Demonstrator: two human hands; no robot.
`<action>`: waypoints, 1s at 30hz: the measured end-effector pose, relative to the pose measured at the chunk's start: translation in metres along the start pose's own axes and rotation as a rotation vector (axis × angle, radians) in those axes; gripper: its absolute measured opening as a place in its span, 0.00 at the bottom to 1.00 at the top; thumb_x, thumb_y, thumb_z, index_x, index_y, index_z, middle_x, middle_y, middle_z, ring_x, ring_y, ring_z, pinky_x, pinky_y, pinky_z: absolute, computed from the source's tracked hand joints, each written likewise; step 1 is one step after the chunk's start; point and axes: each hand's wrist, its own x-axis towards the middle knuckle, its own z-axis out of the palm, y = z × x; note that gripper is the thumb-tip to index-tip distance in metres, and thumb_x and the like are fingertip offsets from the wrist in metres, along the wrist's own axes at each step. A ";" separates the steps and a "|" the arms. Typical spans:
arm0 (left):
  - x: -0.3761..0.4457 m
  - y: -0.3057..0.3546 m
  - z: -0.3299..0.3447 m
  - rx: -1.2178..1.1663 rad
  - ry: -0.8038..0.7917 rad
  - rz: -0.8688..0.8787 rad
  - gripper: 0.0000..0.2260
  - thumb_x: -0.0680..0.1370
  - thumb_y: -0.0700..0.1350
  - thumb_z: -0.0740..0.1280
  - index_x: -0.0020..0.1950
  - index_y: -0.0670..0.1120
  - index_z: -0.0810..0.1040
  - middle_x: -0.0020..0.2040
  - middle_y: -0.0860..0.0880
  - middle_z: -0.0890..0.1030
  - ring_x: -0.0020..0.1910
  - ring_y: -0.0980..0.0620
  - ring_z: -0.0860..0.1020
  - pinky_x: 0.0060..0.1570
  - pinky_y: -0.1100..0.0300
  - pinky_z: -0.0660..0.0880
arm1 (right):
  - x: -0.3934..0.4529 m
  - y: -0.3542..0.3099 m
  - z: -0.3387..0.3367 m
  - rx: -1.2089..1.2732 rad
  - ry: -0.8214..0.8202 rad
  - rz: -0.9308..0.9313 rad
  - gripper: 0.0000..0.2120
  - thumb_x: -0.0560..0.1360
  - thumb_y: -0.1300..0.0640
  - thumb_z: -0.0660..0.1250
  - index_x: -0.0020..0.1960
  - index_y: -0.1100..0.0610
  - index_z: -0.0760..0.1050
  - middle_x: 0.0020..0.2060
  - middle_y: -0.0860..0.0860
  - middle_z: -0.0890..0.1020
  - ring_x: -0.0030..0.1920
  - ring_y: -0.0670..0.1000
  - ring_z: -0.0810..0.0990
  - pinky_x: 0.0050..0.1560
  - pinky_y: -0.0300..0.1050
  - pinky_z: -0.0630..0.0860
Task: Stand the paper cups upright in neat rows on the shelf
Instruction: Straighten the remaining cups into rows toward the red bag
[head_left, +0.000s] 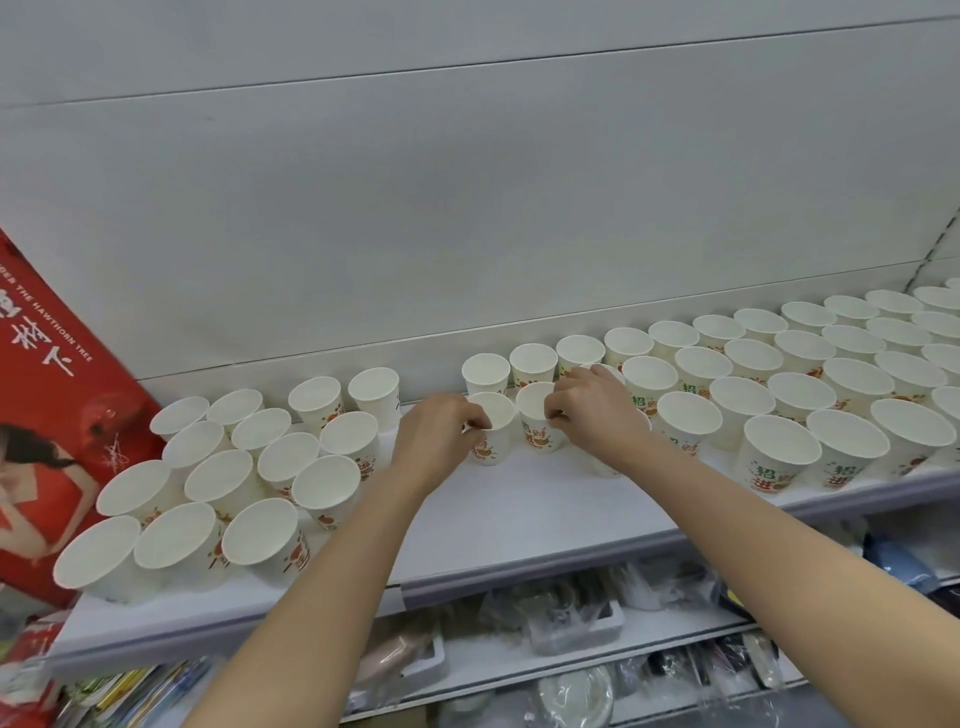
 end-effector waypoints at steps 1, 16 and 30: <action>0.003 0.003 0.001 -0.002 -0.002 -0.004 0.06 0.75 0.45 0.69 0.49 0.54 0.83 0.48 0.56 0.82 0.50 0.53 0.75 0.40 0.59 0.67 | 0.000 0.003 -0.001 -0.006 -0.016 0.000 0.09 0.61 0.64 0.74 0.30 0.53 0.76 0.27 0.47 0.77 0.35 0.54 0.73 0.37 0.46 0.67; 0.017 0.010 0.016 -0.049 0.024 -0.095 0.03 0.73 0.46 0.71 0.46 0.54 0.82 0.44 0.55 0.81 0.47 0.54 0.77 0.40 0.58 0.71 | 0.005 0.013 -0.002 0.144 -0.091 0.027 0.04 0.69 0.57 0.70 0.36 0.55 0.79 0.33 0.50 0.80 0.41 0.54 0.75 0.40 0.48 0.70; -0.048 0.017 0.010 -0.071 0.326 -0.258 0.08 0.75 0.50 0.72 0.54 0.56 0.82 0.49 0.59 0.79 0.44 0.58 0.74 0.40 0.64 0.69 | -0.003 0.012 0.008 0.294 0.207 -0.126 0.06 0.66 0.58 0.76 0.41 0.56 0.81 0.37 0.50 0.82 0.43 0.56 0.78 0.37 0.45 0.72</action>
